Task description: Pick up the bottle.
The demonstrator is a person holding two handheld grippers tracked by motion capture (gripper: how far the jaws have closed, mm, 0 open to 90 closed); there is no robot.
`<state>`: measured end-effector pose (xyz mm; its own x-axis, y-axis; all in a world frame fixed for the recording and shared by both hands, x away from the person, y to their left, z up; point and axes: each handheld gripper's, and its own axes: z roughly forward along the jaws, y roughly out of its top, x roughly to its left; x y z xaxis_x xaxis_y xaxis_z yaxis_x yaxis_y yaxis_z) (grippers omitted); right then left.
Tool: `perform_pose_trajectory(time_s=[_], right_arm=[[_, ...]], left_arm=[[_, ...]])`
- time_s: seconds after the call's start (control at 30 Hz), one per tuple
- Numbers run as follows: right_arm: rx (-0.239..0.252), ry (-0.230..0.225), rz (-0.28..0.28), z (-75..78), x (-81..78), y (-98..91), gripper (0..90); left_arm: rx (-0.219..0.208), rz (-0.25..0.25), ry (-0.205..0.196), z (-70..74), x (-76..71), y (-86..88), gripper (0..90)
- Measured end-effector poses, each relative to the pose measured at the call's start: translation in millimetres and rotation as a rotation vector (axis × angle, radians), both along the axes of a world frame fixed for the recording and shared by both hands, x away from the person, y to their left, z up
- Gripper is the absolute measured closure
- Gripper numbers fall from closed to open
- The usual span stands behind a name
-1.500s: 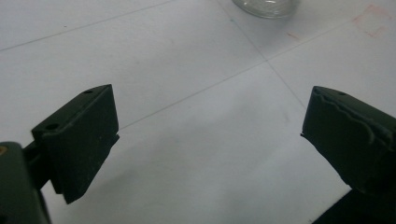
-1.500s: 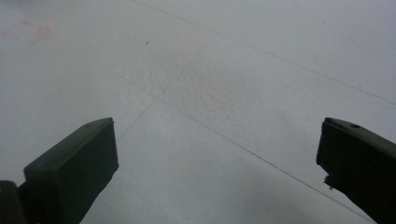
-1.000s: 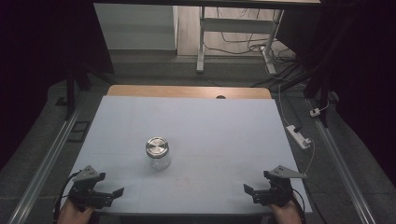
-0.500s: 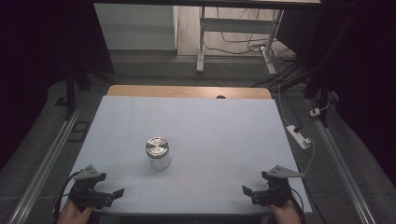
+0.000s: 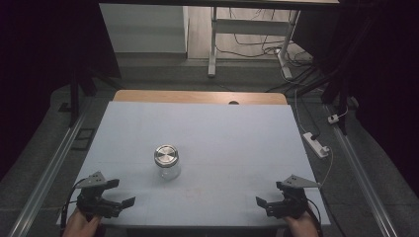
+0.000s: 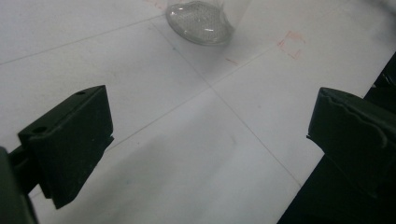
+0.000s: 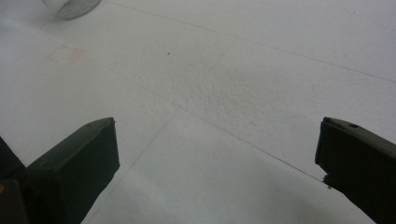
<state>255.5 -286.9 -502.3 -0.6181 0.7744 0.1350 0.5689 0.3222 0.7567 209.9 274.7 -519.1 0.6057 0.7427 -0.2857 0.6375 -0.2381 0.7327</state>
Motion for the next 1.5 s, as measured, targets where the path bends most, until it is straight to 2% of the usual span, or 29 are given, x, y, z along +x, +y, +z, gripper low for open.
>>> perform_pose_trajectory(time_s=[0.3,0.4,0.57,0.8,0.93,1.23,1.37,1.5], right_arm=[[-0.016,-0.009,0.028,0.2,-1.1,2.5,0.9],[-0.016,-0.009,0.03,0.2,-1.1,2.5,0.9],[-0.005,-0.004,0.021,0.1,-0.5,1.5,0.8],[-0.005,0.003,0.026,-0.1,0.1,1.3,0.9],[-0.006,0.004,0.027,-0.2,0.3,1.5,0.9],[-0.009,0.007,0.025,-0.4,0.4,1.8,0.8],[-0.007,0.005,0.03,-0.3,0.2,1.2,0.8],[-0.005,0.009,0.033,-0.3,0.3,1.2,0.8]], left_arm=[[0.025,-0.023,-0.04,1.2,8.6,-8.3,0.7],[0.07,0.003,-0.064,2.0,12.5,-11.8,0.0],[0.063,0.026,-0.085,3.5,18.3,-15.6,0.0],[0.047,0.017,-0.075,1.2,29.9,-22.2,0.0],[0.067,0.008,-0.077,1.3,37.8,-27.0,0.0],[0.056,-0.01,-0.066,3.0,56.2,-36.1,0.0],[0.067,-0.009,-0.06,2.8,64.7,-41.1,0.0],[0.076,-0.034,-0.063,2.5,72.6,-47.4,0.0]])
